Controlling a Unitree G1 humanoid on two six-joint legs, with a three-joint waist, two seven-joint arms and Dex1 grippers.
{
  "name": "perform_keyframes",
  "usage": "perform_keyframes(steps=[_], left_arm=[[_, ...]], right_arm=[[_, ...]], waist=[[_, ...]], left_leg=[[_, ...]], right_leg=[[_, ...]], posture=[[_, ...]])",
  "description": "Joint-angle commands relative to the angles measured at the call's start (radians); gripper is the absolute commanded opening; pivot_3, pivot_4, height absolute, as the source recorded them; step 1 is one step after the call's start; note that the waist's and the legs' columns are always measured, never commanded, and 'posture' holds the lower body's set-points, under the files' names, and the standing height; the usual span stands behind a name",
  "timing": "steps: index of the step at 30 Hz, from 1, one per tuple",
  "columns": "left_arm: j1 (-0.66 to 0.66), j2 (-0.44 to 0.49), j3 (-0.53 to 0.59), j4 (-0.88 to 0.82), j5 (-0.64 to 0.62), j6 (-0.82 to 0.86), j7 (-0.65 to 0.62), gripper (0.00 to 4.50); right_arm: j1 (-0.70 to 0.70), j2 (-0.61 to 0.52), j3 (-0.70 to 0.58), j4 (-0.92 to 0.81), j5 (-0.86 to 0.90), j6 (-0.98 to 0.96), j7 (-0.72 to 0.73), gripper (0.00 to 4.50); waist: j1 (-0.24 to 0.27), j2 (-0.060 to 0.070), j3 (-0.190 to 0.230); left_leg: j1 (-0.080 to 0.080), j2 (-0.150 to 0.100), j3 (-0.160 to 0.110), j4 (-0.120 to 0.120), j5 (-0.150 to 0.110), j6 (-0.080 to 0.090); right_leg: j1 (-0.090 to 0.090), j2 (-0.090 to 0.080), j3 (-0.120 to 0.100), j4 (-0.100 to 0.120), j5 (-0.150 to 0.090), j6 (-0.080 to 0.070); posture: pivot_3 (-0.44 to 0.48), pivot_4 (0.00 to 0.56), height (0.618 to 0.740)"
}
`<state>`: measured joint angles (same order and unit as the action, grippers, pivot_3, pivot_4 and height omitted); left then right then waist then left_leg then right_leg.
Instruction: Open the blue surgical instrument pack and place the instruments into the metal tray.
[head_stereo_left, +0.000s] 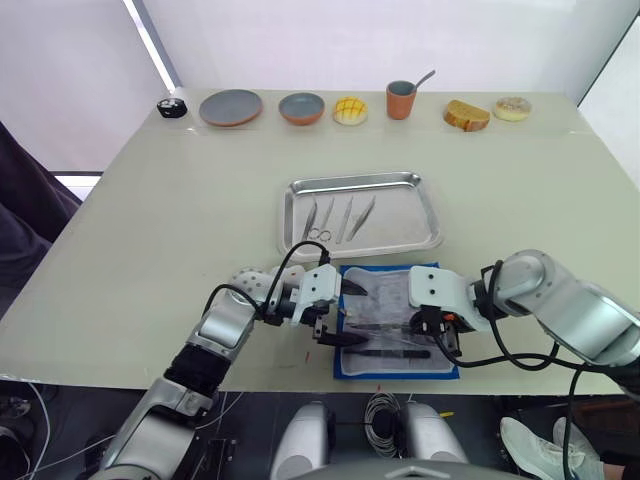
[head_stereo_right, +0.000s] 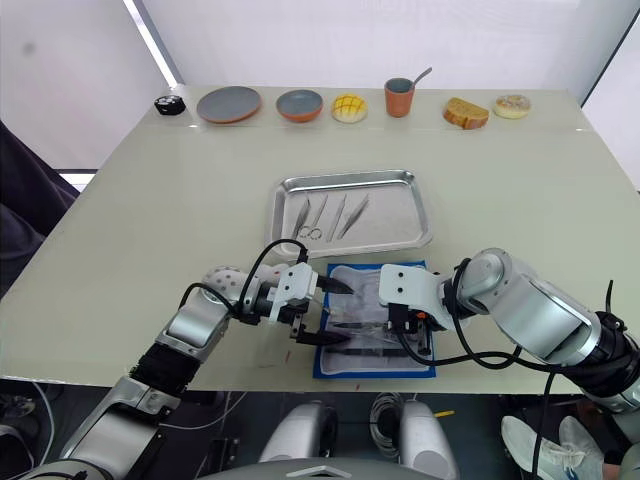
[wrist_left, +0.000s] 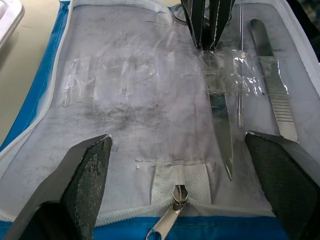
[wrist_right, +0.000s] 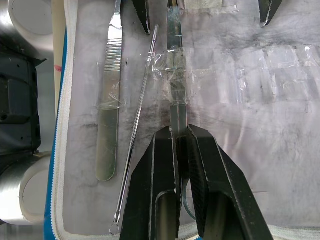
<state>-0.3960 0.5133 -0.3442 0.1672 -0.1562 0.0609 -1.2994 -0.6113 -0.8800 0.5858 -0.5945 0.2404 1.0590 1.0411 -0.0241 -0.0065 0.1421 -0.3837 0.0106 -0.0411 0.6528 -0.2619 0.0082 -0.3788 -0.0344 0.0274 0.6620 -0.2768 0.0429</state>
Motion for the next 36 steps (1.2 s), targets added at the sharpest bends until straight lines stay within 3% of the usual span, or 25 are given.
perform_keyframes(steps=[1, 14, 36], left_arm=[[0.029, 0.011, -0.047, 0.028, 0.056, 0.023, 0.010, 4.50], [0.032, -0.007, -0.059, 0.061, 0.060, 0.009, 0.022, 4.50], [0.010, -0.014, -0.072, 0.069, 0.079, 0.027, 0.032, 4.50]], right_arm=[[0.009, 0.000, -0.023, -0.004, -0.018, -0.059, -0.020, 0.13], [0.059, -0.019, -0.023, 0.043, -0.049, -0.133, -0.006, 0.13], [-0.161, -0.022, 0.150, 0.003, -0.091, 0.028, 0.094, 0.13]], waist=[[0.002, 0.000, 0.000], [0.010, 0.000, 0.000], [0.012, 0.000, 0.000]], left_leg=[[0.000, 0.000, 0.000, 0.000, 0.000, 0.000], [0.000, 0.000, 0.001, 0.000, 0.000, 0.000], [0.000, 0.000, 0.000, 0.000, 0.000, 0.000]], right_leg=[[0.000, 0.000, 0.000, 0.000, 0.000, 0.000], [0.000, 0.000, 0.000, 0.000, 0.000, 0.000], [0.000, -0.001, -0.001, -0.001, 0.000, 0.000]], posture=[[0.000, 0.150, 0.740], [0.000, 0.150, 0.740], [0.000, 0.150, 0.740]])
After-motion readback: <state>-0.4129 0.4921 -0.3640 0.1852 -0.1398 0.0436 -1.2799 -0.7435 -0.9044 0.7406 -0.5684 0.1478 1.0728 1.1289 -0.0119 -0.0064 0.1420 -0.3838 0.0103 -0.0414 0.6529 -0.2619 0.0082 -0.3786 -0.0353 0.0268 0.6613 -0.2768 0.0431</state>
